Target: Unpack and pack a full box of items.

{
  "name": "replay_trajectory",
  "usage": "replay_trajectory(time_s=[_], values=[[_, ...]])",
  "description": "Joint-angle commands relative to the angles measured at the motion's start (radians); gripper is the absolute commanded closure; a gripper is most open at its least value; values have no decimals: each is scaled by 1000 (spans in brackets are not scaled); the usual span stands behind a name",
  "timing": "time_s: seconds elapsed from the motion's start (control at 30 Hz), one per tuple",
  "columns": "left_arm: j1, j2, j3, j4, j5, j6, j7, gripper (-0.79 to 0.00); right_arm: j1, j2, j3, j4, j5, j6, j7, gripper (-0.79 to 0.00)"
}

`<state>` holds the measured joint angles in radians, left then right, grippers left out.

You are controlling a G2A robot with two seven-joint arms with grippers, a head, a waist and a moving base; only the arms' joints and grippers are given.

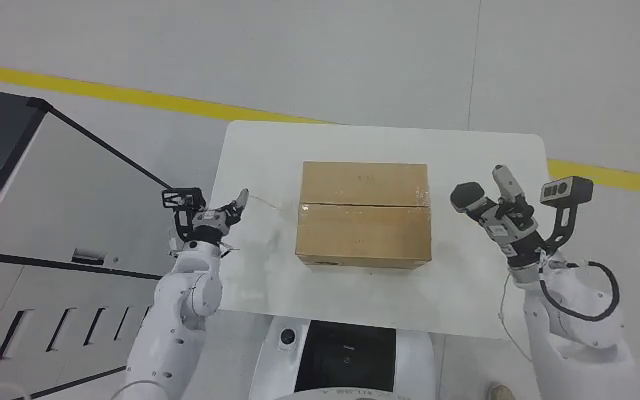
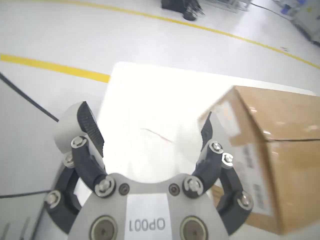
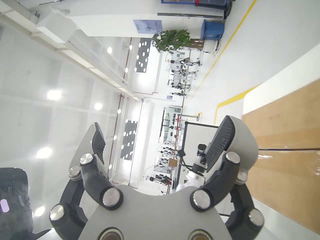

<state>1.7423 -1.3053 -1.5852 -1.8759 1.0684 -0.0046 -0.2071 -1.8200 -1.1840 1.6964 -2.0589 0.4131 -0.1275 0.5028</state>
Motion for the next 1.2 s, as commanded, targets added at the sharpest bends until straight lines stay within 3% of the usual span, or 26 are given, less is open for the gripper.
replay_trajectory(time_s=[0.0,0.3,0.43,0.57,0.67,0.97,1.17], values=[[-20,11,-53,-77,-136,-109,-230,-785,-40,4,4,11,-65,6,48,-785],[-20,11,-53,-77,-136,-109,-230,-785,-40,4,-3,9,-63,5,55,-785],[-39,7,-77,-68,-405,-80,-336,-785,-7,2,-19,66,-57,-17,33,-785],[-39,14,-135,-125,-549,-81,-427,-785,18,5,4,123,-34,2,48,-785],[-31,20,-146,-169,-462,-111,-405,-785,43,5,0,186,-14,5,48,-785],[-31,20,-146,-169,-462,-111,-405,-785,71,3,-22,240,-37,2,20,-785],[-31,20,-146,-169,-462,-111,-405,-785,131,2,-37,349,-2,11,24,-785]])
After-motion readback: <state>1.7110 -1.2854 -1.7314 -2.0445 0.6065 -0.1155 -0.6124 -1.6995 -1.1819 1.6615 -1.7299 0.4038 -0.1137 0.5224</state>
